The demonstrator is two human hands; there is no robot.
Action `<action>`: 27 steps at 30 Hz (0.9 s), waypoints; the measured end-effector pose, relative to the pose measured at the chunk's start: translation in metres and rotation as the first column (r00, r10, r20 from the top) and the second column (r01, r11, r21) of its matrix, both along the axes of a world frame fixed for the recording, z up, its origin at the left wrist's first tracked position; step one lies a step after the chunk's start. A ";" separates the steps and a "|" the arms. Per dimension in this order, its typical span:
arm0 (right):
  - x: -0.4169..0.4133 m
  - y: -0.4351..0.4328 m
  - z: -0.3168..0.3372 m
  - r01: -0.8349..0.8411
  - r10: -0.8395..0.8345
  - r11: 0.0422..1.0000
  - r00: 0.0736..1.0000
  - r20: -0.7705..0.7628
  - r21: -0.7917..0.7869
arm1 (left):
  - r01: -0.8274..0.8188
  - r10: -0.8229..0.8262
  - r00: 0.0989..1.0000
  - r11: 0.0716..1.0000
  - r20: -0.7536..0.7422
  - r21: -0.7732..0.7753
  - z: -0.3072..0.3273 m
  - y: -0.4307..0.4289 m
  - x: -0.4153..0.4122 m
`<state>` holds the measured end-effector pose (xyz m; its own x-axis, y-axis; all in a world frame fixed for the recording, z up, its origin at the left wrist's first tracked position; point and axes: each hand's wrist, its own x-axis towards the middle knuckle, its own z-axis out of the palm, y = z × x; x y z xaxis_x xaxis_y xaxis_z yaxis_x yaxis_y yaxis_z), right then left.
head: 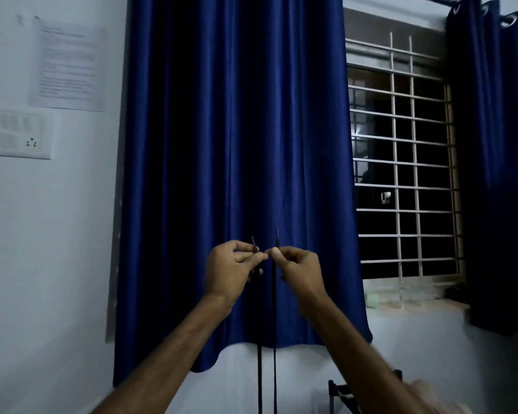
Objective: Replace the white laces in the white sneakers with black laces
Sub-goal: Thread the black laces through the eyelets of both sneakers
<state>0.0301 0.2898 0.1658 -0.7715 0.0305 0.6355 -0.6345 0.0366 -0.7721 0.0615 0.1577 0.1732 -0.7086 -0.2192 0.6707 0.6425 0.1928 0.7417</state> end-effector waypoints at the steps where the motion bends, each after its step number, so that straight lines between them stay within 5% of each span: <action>1: 0.000 -0.001 0.000 0.000 0.000 1.000 1.000 -0.015 -0.024 | 0.000 -0.001 1.000 1.000 0.013 0.025 0.001 0.000 -0.001; 6: 0.001 -0.004 0.006 0.000 -0.002 1.000 0.997 -0.079 -0.017 | -0.028 0.022 0.997 0.997 0.071 0.076 0.007 0.000 -0.003; 16: 0.007 -0.003 0.012 -0.136 0.137 0.970 0.990 -0.007 -0.202 | -0.026 0.015 0.992 0.996 0.124 0.086 0.021 0.010 -0.002; 27: 0.013 0.005 0.020 -0.208 0.224 0.957 0.973 0.059 -0.200 | 0.080 -0.096 0.974 0.993 0.207 0.085 0.028 0.007 -0.003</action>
<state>0.0430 0.2943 0.1860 -0.8211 -0.0278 0.5701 -0.5469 -0.2476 -0.7997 0.0590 0.1647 0.2012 -0.8506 -0.1944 0.4886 0.4825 0.0808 0.8722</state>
